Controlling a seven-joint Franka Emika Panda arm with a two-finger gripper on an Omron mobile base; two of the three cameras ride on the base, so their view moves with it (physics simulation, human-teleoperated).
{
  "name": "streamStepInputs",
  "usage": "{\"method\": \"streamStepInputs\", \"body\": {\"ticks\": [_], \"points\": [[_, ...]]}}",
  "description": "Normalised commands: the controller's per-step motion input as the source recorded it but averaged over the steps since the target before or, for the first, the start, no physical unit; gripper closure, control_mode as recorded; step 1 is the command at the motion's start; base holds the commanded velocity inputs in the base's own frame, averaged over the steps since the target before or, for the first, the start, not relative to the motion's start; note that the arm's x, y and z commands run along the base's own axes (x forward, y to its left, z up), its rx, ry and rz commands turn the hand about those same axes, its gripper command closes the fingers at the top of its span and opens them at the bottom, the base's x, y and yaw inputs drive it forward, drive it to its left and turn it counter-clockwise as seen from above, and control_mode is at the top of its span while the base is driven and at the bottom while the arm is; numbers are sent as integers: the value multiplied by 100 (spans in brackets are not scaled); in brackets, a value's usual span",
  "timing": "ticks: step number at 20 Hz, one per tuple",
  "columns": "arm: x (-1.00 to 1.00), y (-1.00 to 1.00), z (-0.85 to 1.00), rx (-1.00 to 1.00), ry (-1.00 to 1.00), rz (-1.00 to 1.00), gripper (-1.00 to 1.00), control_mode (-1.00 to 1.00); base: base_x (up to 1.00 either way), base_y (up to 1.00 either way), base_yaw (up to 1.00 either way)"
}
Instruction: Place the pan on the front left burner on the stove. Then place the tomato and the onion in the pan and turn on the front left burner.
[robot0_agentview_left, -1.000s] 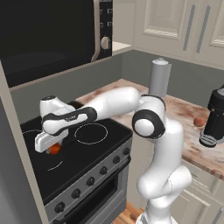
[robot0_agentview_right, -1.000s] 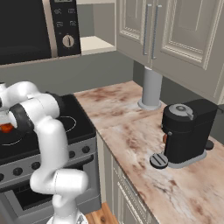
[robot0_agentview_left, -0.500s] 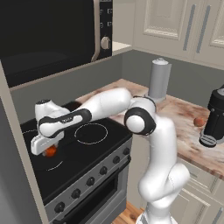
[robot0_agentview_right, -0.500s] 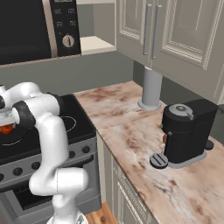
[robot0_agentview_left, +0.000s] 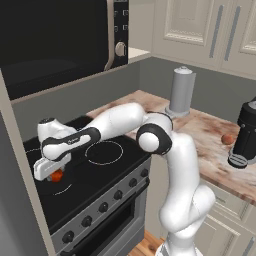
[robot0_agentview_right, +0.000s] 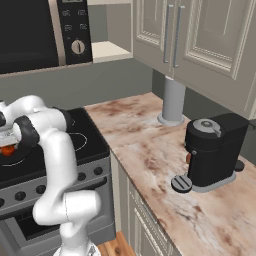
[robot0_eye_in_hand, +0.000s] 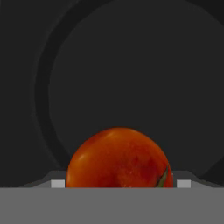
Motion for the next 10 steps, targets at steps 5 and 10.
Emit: {"method": "streamStepInputs", "body": {"ticks": [5, 10], "points": [[2, 2, -17, 0, 0, 0, 100, -100, 0, 0, 0], [6, 3, -16, 0, 0, 0, 100, -100, 0, 0, 0]]}}
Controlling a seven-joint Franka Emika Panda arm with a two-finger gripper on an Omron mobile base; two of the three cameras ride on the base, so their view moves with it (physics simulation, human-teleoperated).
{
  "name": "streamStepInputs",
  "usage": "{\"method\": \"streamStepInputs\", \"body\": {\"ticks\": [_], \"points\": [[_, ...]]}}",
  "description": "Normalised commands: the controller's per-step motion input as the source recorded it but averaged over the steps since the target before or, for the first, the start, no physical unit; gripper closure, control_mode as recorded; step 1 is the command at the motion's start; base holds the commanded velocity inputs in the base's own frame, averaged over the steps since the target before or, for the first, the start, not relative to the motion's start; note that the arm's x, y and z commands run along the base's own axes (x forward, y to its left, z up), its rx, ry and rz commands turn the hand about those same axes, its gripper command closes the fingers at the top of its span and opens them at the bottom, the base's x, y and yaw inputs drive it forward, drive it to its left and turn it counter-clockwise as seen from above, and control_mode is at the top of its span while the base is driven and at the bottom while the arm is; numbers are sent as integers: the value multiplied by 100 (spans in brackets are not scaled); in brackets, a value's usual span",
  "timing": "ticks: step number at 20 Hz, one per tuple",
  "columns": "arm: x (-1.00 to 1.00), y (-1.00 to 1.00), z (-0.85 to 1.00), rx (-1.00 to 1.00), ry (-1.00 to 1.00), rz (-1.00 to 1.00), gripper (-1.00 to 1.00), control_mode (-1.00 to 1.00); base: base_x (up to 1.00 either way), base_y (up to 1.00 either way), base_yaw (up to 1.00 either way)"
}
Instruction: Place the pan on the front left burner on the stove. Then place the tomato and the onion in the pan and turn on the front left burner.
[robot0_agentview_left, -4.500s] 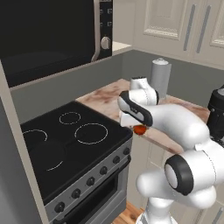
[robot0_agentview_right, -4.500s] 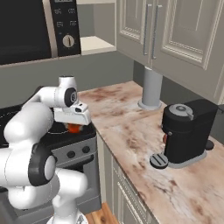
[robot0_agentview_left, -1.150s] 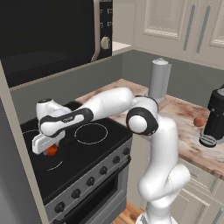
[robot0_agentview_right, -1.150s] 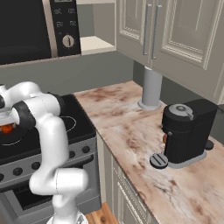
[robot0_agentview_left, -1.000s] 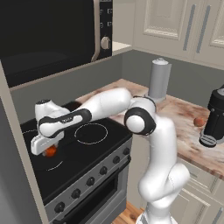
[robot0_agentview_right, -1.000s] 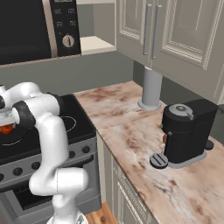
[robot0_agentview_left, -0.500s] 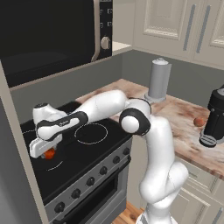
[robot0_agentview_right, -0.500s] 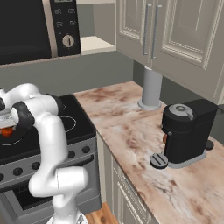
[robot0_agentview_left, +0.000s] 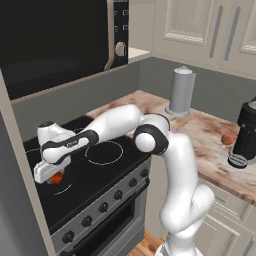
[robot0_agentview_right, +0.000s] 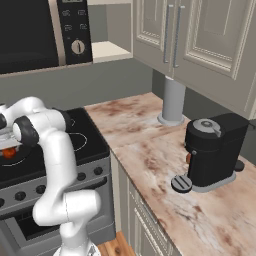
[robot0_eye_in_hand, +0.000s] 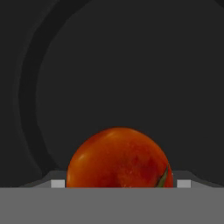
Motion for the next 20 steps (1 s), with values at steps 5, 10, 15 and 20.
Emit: {"method": "streamStepInputs", "body": {"ticks": [5, 10, 15, 20], "points": [[9, 8, -17, 0, 0, 0, -100, -100, 0, 0, 0], [18, 2, -6, 0, 0, 0, -100, -100, 0, 0, 0], [9, 0, 0, 0, 0, 0, -100, -100, 0, 0, 0], [0, 0, 1, 0, -1, 0, -100, -100, 0, 0, 0]]}}
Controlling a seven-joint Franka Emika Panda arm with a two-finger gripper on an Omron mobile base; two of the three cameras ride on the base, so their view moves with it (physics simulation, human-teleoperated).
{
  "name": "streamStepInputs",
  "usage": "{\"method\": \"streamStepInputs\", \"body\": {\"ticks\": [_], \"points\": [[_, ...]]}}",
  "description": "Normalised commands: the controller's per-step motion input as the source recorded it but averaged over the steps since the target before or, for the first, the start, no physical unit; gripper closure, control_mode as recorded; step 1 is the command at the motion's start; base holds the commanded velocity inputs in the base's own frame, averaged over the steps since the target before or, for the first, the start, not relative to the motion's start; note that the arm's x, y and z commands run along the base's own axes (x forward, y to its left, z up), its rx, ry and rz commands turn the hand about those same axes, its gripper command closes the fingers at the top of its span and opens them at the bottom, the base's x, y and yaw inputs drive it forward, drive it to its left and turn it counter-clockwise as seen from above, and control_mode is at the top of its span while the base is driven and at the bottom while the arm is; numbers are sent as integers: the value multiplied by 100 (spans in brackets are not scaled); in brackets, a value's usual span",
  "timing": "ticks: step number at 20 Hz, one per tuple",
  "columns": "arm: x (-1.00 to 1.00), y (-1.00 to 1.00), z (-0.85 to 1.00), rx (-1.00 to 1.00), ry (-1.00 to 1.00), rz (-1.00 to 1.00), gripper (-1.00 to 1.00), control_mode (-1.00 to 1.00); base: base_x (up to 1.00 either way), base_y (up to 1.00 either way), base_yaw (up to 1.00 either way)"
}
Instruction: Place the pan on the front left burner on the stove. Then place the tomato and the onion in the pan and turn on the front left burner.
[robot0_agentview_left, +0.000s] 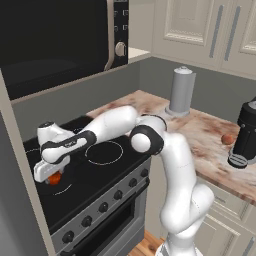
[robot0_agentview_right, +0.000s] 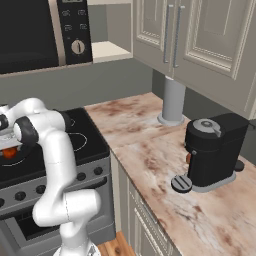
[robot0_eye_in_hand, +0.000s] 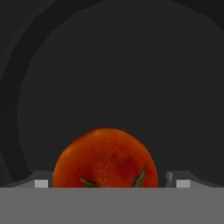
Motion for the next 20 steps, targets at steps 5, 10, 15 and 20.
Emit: {"method": "streamStepInputs", "body": {"ticks": [5, 10, 15, 20], "points": [[-15, 0, 27, 0, -9, 0, -100, -100, 0, 0, 0], [-27, -12, 44, 0, -10, 0, -100, -100, 0, 0, 0], [-22, -34, 45, 0, -5, -1, -100, -100, 0, 0, 0], [-17, -40, 43, 0, 0, -2, -100, -100, 0, 0, 0]]}}
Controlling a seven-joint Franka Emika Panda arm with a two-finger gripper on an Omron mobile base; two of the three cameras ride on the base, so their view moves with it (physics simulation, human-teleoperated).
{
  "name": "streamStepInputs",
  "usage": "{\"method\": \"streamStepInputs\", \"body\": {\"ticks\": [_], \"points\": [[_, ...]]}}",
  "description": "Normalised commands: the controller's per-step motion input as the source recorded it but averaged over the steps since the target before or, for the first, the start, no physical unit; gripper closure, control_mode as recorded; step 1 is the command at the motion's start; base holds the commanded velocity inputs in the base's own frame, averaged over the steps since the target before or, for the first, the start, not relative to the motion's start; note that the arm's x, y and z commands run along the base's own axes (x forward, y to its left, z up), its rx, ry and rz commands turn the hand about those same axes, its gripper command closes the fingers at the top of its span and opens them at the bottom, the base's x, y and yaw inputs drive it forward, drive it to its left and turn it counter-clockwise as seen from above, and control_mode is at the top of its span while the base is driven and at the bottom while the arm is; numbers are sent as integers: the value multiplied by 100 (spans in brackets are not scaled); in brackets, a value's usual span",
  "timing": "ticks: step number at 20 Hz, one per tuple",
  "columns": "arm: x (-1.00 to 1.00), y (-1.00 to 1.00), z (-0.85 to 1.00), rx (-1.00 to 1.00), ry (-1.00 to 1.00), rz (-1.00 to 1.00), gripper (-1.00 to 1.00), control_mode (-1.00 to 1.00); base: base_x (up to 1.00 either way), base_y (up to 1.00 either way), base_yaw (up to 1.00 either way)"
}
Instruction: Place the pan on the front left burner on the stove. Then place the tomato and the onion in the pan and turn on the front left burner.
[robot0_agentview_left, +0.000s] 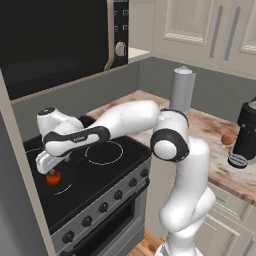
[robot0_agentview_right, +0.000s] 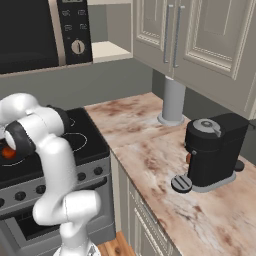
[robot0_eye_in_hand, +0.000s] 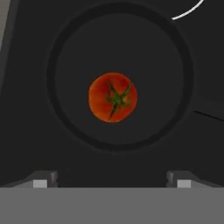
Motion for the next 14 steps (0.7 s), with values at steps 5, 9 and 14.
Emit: {"method": "streamStepInputs", "body": {"ticks": [5, 9, 14], "points": [[-16, -49, 47, 1, 0, -6, -100, -100, 0, 0, 0], [-13, -56, 44, 6, 0, -8, -100, -100, 0, 0, 0], [-18, -70, 26, 11, 3, -11, -100, -100, 0, 0, 0]]}}
